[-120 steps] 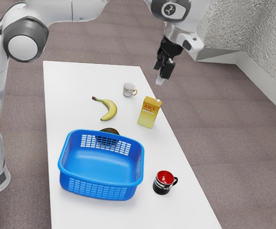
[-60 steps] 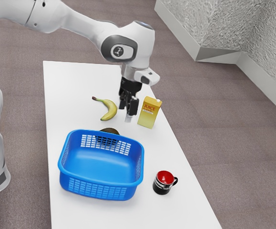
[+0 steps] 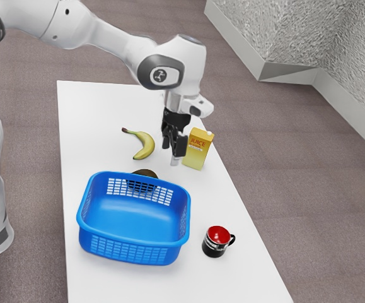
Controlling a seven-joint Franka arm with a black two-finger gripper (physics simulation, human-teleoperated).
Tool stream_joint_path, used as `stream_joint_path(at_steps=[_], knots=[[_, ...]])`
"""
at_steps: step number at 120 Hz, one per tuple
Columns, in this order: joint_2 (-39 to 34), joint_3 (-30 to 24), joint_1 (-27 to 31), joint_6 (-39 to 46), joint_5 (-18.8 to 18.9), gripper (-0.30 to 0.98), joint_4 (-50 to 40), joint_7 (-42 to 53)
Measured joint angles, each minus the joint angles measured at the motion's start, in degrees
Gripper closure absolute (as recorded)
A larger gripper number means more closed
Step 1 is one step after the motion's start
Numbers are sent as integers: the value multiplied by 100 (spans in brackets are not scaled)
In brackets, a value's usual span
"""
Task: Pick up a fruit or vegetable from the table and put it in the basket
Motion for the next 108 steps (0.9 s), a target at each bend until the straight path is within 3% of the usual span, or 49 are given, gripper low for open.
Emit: stream_joint_path(at_steps=[10,17,28,50,62,68,92,101,108], knots=[[6,-58,-16,128,353,0,5,11],[6,-63,-7,219,370,0,4,20],[38,-29,58,317,82,0,-9,38],[-51,-22,29,389,-941,0,-439,135],[-46,-82,-12,399,-1098,0,-459,186],[-45,-188,4,406,-777,0,-427,193],[-51,-657,31,568,1430,0,-412,-29],[-49,-673,53,779,1851,0,-514,-81],[-40,-653,67,915,1896,0,-553,-117]])
